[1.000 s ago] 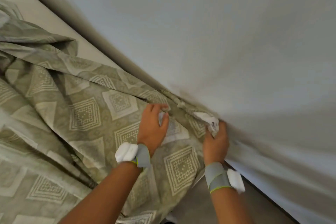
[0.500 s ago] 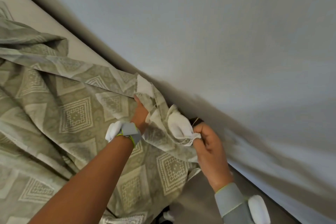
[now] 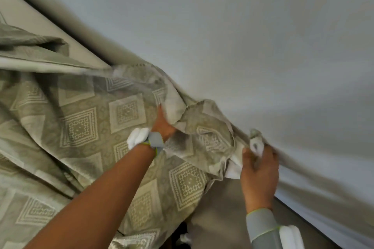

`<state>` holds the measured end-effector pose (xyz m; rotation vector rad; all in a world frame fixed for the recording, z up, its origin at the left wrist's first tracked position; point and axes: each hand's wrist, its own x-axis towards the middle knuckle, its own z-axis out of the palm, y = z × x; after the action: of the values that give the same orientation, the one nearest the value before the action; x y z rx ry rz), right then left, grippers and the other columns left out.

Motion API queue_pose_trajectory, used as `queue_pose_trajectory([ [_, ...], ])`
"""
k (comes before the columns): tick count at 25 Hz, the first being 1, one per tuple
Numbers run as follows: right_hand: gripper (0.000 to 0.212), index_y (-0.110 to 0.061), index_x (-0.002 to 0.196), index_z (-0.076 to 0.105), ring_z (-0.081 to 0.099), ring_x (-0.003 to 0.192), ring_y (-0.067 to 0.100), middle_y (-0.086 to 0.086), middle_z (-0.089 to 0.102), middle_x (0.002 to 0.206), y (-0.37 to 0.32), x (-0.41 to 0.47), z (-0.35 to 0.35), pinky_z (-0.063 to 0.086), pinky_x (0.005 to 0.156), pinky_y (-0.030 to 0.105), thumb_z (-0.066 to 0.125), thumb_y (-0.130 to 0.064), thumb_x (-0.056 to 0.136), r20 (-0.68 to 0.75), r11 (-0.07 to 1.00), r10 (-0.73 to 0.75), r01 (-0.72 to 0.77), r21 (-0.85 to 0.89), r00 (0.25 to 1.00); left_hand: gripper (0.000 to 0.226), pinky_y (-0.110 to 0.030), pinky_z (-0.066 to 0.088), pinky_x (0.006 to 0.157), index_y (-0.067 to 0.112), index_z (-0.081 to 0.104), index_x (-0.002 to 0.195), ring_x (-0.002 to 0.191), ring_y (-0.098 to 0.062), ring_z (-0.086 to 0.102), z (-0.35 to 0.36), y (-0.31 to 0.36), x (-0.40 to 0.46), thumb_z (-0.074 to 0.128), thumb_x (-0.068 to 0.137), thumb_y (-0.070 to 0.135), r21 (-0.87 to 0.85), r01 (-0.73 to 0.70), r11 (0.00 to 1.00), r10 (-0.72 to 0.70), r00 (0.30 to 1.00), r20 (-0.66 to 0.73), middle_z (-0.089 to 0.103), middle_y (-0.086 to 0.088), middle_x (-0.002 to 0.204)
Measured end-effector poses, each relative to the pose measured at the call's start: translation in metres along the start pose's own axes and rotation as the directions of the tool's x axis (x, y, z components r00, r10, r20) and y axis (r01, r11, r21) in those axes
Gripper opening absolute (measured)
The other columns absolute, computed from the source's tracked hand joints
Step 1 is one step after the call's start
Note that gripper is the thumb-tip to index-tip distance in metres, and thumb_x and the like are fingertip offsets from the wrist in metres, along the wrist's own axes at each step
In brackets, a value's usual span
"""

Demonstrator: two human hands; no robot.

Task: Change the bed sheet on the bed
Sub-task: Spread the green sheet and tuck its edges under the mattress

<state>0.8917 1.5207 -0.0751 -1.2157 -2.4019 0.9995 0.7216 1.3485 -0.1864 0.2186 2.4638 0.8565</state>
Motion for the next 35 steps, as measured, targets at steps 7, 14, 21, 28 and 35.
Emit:
queue_pose_trajectory([
  [7, 0.039, -0.018, 0.121, 0.055, 0.041, 0.125, 0.024, 0.006, 0.049, 0.131, -0.028, -0.044, 0.036, 0.034, 0.107, 0.04, 0.049, -0.024, 0.084, 0.346, 0.886, -0.4, 0.454, -0.09, 0.849, 0.027, -0.029, 0.04, 0.077, 0.004, 0.064, 0.11, 0.096, -0.024, 0.056, -0.035, 0.039, 0.005, 0.047, 0.093, 0.016, -0.025, 0.071, 0.997, -0.066, 0.981, 0.181, 0.061, -0.009, 0.103],
  [14, 0.062, -0.027, 0.151, 0.013, 0.01, 0.147, 0.014, -0.007, 0.011, 0.16, -0.009, 0.006, 0.079, 0.008, 0.116, 0.051, 0.035, -0.045, 0.097, 0.688, 0.642, -0.05, 0.551, -0.533, 0.724, 0.052, -0.049, 0.035, 0.105, 0.001, 0.056, 0.123, 0.121, -0.038, 0.048, -0.036, -0.009, -0.012, 0.038, 0.091, 0.038, 0.216, 0.088, 0.972, -0.114, 0.987, 0.115, 0.055, -0.021, 0.129],
  [21, 0.053, -0.023, 0.139, 0.042, 0.035, 0.133, 0.027, 0.006, 0.042, 0.139, -0.022, -0.045, 0.074, 0.033, 0.11, 0.049, 0.054, -0.027, 0.088, 0.579, 0.804, -0.271, 0.512, -0.302, 0.769, 0.057, -0.049, 0.037, 0.105, -0.006, 0.056, 0.12, 0.122, -0.043, 0.047, -0.064, -0.006, 0.02, 0.042, 0.078, 0.031, -0.107, 0.301, 0.948, -0.309, 0.949, -0.064, 0.052, -0.029, 0.13],
  [28, 0.044, -0.017, 0.143, 0.038, 0.049, 0.126, 0.033, 0.013, 0.049, 0.14, -0.029, 0.048, 0.169, 0.043, 0.101, 0.041, 0.035, -0.026, 0.1, 0.745, 0.772, 0.103, 0.42, -0.478, 0.659, 0.055, -0.032, 0.019, 0.111, -0.001, 0.029, 0.146, 0.142, -0.031, 0.024, -0.066, -0.052, 0.093, 0.036, 0.102, 0.032, 0.347, 0.248, 0.904, -0.338, 0.913, 0.229, 0.027, -0.017, 0.153],
  [35, 0.041, -0.001, 0.137, 0.043, 0.041, 0.133, 0.033, 0.02, 0.042, 0.144, -0.049, 0.047, 0.189, 0.031, 0.109, 0.038, 0.035, -0.01, 0.098, 0.736, 0.728, 0.195, 0.407, -0.551, 0.648, 0.066, -0.047, 0.027, 0.102, 0.03, 0.05, 0.129, 0.121, -0.026, 0.048, -0.029, -0.036, 0.013, 0.018, 0.082, 0.064, 0.59, -0.295, 0.752, 0.227, 0.955, 0.189, 0.054, 0.001, 0.132],
])
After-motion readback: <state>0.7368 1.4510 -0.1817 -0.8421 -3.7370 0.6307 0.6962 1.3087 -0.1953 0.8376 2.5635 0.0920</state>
